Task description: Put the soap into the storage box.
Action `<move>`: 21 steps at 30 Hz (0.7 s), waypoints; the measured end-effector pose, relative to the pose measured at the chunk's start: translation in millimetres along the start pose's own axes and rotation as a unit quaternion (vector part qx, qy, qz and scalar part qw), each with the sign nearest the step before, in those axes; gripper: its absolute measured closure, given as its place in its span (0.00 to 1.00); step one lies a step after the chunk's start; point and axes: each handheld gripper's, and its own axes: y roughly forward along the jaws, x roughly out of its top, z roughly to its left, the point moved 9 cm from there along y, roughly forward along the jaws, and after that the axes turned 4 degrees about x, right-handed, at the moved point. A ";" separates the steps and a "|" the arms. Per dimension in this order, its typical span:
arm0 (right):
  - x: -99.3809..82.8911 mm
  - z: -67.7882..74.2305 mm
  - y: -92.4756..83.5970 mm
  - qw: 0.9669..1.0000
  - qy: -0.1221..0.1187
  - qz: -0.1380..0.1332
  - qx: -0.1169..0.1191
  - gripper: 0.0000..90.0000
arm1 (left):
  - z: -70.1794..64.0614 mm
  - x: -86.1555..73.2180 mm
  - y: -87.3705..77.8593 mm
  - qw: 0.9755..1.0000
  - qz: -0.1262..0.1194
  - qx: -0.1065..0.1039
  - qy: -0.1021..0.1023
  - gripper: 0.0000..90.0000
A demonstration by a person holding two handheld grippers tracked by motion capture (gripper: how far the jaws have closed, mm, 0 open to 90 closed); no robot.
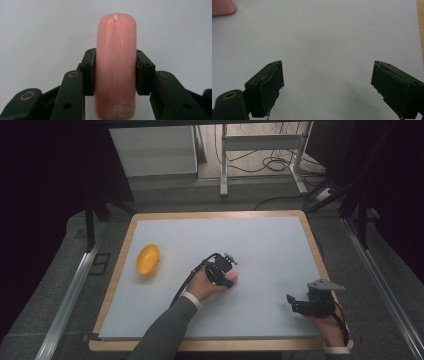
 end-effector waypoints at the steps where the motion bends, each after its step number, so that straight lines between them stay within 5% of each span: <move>1: -0.1 -0.2 0.1 1.000 0.000 0.000 -0.001 0.12 | 0.0 0.1 0.0 1.000 0.000 0.000 -0.001 0.67; 21: 0.0 -1.1 -1.3 1.000 -0.001 -0.002 -0.003 0.12 | 11.7 -8.0 -17.3 0.999 -0.023 -0.019 -0.018 0.67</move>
